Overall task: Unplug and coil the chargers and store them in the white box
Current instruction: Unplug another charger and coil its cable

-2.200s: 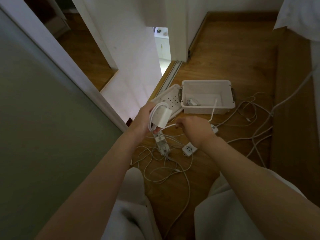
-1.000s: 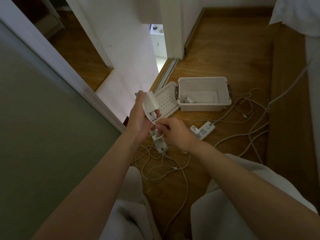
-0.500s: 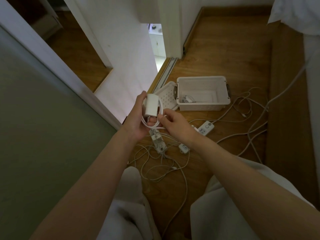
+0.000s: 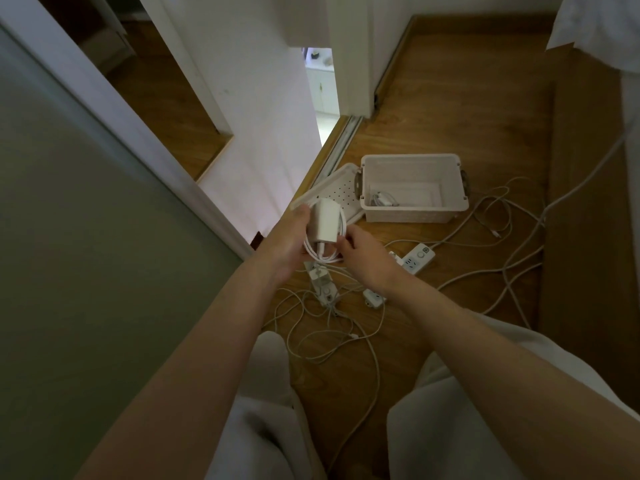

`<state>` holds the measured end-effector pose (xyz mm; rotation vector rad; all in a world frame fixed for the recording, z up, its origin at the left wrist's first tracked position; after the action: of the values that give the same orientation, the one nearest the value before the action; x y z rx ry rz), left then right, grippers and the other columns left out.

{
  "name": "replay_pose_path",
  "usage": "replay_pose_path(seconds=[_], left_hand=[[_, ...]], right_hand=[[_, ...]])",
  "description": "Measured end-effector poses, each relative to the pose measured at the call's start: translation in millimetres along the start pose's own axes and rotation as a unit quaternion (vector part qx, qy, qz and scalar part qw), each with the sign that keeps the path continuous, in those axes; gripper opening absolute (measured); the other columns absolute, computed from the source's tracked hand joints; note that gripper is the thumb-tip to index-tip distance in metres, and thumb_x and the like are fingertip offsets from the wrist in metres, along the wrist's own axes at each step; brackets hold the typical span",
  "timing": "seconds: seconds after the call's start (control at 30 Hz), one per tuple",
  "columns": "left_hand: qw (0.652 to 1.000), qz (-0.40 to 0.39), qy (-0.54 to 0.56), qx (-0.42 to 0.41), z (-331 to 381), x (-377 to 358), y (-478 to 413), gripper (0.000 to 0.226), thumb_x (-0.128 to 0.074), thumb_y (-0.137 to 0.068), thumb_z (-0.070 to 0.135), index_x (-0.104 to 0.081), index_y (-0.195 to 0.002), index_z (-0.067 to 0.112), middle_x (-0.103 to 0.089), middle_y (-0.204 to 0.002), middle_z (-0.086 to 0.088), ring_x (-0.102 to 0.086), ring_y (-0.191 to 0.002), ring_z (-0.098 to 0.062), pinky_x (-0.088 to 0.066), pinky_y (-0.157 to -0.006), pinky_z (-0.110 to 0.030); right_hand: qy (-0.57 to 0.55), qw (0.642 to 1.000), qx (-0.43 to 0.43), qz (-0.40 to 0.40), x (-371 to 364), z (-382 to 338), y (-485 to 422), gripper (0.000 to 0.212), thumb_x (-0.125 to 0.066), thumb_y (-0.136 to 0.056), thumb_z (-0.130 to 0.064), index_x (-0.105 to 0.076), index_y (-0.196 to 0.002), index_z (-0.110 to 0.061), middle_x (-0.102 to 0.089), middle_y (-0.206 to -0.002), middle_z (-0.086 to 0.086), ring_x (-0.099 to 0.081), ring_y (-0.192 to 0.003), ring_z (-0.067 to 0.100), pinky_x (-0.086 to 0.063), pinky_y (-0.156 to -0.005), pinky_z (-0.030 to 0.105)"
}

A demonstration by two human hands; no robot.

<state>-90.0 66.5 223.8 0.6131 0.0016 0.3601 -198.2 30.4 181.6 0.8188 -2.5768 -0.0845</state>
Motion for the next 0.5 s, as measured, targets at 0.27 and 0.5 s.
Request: replay_pose_path(seconds=[0.27, 0.5], left_hand=[[0.992, 0.026, -0.052, -0.113, -3.3, -13.2, 3.0, 0.049, -0.048, -0.095, 0.036, -0.031, -0.138, 0.021, -0.052, -0.122, -0.003, -0.057, -0.102, -0.016, -0.055, -0.082, -0.03], [0.975, 0.082, -0.084, -0.189, 4.3, -9.4, 4.3, 0.051, -0.046, -0.097, 0.033, -0.026, -0.142, 0.017, -0.047, -0.119, -0.002, -0.055, -0.085, -0.007, -0.047, -0.05, -0.007]], right_hand=[[-0.008, 1.0, 0.018, 0.022, 5.7, -9.4, 1.3, 0.026, -0.038, -0.1, -0.024, -0.055, -0.106, -0.006, -0.06, -0.089, 0.006, -0.054, -0.075, 0.016, -0.041, -0.061, 0.025], [0.14, 0.983, 0.115, -0.037, 27.4, -20.0, 6.4, 0.012, -0.045, -0.097, -0.026, -0.053, -0.098, -0.016, -0.051, -0.073, -0.011, -0.048, -0.065, 0.005, -0.04, -0.061, 0.024]])
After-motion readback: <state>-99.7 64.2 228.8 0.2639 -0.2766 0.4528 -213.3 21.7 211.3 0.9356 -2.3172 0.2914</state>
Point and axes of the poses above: each hand's wrist, its own y-axis away from the middle knuckle, its own x-axis out of the back of the hand, z = x × y, the point moved 3 cm from there along -y, towards the middle knuckle
